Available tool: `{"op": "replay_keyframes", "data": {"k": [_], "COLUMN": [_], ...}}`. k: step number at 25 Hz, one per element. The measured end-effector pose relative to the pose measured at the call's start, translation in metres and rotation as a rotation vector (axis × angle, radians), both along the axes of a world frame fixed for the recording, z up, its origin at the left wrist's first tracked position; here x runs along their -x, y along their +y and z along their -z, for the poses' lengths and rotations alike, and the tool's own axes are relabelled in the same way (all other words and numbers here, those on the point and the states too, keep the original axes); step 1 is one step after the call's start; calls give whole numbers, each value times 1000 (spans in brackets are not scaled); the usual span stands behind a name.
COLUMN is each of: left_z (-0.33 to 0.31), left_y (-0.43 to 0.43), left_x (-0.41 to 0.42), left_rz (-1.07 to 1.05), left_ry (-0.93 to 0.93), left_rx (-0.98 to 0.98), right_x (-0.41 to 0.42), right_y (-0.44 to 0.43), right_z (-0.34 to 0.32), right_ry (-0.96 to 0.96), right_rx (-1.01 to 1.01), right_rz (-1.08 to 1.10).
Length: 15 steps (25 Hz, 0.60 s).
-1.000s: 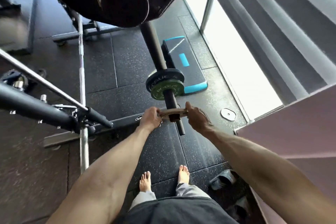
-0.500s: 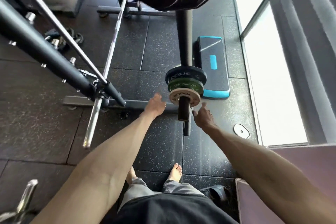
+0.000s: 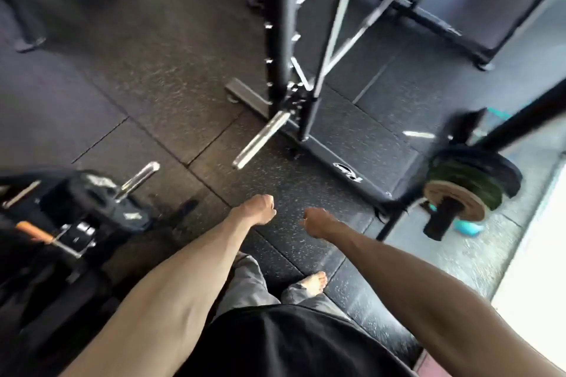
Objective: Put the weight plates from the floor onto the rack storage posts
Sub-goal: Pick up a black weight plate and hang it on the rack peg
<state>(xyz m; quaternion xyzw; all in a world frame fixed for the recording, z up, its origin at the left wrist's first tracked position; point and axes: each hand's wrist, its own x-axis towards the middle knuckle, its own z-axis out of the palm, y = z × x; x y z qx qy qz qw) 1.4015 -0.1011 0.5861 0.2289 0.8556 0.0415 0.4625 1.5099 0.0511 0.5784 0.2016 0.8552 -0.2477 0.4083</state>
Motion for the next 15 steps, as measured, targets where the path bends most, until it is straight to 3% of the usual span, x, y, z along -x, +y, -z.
{"op": "replay_keyframes", "data": {"k": [9, 15], "left_z": [9, 16], "left_y": [-229, -290], "left_x": [127, 190], "left_rz": [-429, -566], "left_ry": [26, 9], "left_rx": [31, 63], "right_x": [228, 325], "right_y": [-179, -259], "right_z": [-6, -6], "right_ry": [94, 104], "right_rx": [35, 92], "right_rz": [-399, -568]}}
